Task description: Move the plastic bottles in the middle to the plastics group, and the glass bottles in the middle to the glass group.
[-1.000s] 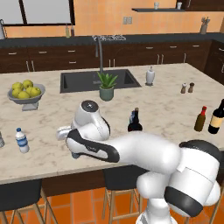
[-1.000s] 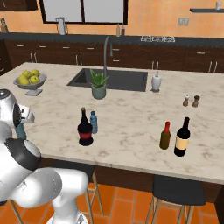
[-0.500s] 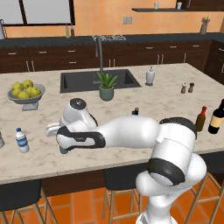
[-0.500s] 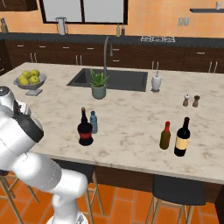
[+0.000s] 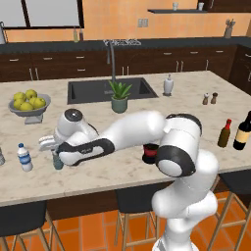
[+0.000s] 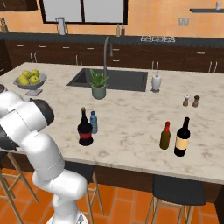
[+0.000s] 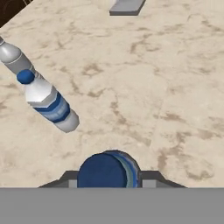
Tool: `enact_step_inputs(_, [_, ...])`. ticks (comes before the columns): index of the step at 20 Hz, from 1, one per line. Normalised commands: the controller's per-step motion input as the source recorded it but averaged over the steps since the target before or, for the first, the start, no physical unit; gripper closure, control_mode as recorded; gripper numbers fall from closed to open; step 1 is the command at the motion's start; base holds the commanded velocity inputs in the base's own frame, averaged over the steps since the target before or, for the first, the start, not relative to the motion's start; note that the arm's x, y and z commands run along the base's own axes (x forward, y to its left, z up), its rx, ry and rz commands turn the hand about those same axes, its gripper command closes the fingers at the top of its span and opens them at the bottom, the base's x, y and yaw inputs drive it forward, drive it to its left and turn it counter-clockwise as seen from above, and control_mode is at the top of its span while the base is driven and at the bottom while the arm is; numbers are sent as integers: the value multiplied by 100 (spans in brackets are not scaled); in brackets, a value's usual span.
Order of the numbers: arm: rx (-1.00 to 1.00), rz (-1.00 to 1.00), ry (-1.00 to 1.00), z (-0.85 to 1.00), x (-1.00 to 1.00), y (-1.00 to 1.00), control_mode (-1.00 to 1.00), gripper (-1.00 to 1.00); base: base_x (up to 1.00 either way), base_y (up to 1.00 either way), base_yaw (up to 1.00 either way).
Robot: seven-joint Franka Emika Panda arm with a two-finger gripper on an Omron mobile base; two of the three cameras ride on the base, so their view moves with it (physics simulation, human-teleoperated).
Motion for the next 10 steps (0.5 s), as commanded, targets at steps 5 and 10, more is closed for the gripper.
enact_step_inputs(5, [0,0,-3,-3,38,43,-100,100,0,0,0])
enact_step_inputs(10, [0,0,-1,0,2,22,-100,100,0,0,0])
